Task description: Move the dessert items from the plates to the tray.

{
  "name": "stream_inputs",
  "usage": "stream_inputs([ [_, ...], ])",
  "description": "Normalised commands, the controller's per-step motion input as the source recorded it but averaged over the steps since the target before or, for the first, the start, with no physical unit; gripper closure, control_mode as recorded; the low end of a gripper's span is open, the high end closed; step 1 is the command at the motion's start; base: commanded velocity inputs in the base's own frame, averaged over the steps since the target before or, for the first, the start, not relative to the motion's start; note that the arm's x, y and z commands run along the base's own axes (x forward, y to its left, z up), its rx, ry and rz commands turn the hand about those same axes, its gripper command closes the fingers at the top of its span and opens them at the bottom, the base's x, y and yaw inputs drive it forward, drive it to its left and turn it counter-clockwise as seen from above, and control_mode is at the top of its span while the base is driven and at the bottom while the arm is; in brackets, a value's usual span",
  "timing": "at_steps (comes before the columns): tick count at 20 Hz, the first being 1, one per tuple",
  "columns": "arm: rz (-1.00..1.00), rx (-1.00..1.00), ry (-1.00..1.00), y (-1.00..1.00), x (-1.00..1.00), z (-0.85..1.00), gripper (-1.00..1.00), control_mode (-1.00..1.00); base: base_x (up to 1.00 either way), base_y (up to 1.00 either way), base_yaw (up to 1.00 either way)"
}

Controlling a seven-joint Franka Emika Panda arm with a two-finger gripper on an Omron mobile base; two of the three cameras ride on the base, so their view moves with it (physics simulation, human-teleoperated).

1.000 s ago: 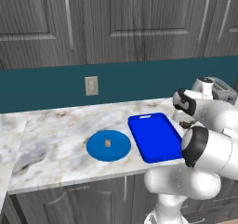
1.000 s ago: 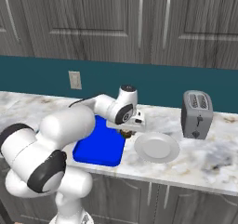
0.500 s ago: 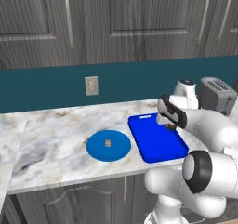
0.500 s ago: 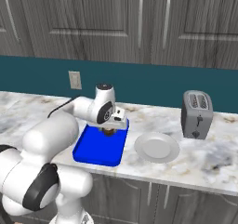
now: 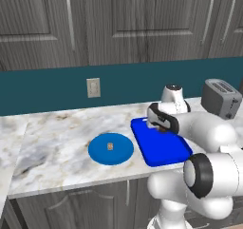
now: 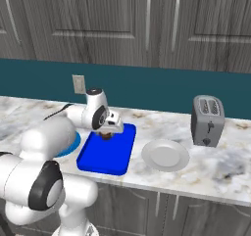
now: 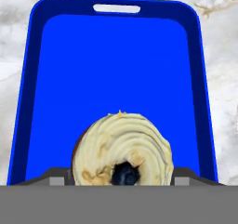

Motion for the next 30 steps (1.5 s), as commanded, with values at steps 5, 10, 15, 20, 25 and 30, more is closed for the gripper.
stream_inputs([
  [5,-0.01,0.00,0.00,0.05,0.53,0.00,1.00,-1.00,0.00,0.00,0.00],
  [10,0.00,0.00,0.00,0.01,0.38,0.00,1.00,-1.00,0.00,0.00,0.00],
  [15,0.00,0.00,0.00,0.00,0.33,-0.13,1.00,-1.00,0.00,0.00,0.00],
  [20,0.00,0.00,0.00,0.00,0.27,-0.39,1.00,-1.00,0.00,0.00,0.00],
  [25,0.00,0.00,0.00,0.00,0.00,-0.50,1.00,-1.00,0.00,0.00,0.00],
  [30,0.00,0.00,0.00,0.00,0.00,-0.32,1.00,-1.00,0.00,0.00,0.00],
])
